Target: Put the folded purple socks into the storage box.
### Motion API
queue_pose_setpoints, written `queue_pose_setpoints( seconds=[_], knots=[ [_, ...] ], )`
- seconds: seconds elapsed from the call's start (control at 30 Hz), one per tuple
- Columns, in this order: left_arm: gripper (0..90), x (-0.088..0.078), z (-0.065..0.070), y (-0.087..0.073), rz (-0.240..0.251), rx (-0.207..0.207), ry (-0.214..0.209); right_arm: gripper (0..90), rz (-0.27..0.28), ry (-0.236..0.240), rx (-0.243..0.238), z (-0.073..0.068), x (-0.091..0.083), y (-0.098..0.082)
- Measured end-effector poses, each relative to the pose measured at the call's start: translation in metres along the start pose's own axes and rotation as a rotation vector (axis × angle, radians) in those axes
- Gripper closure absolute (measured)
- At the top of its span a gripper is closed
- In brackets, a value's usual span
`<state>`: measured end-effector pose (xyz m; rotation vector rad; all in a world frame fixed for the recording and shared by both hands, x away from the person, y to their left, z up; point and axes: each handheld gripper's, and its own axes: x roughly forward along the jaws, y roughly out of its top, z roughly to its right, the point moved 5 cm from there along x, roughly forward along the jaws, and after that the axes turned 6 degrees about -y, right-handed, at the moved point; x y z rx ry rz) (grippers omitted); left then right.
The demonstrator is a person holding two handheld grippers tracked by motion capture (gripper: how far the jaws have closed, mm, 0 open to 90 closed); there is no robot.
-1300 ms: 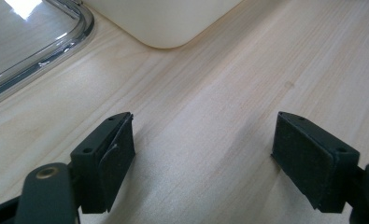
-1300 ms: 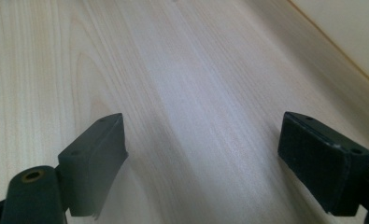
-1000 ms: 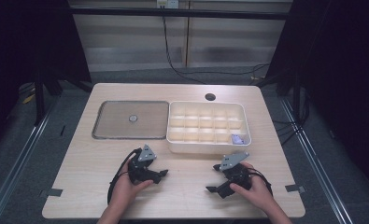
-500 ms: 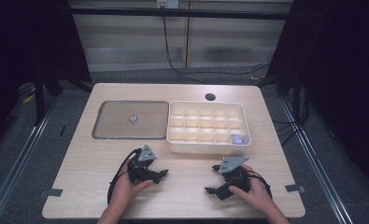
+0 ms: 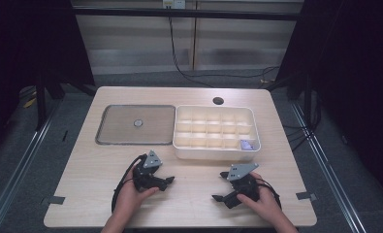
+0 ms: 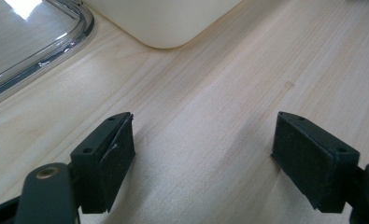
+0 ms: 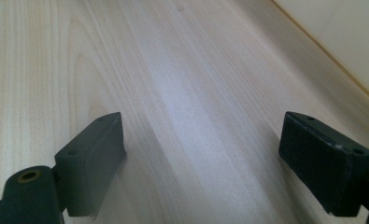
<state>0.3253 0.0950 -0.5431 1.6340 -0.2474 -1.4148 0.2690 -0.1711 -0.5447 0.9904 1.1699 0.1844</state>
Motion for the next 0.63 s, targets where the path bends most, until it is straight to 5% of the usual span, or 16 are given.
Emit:
queue_pose_setpoints(
  seconds=[0.63],
  knots=[
    [20.5,-0.0003,0.0001,-0.0001,-0.002,-0.002,0.005,13.8,0.002,0.005,0.004,0.0001,0.0001,-0.0001]
  ],
)
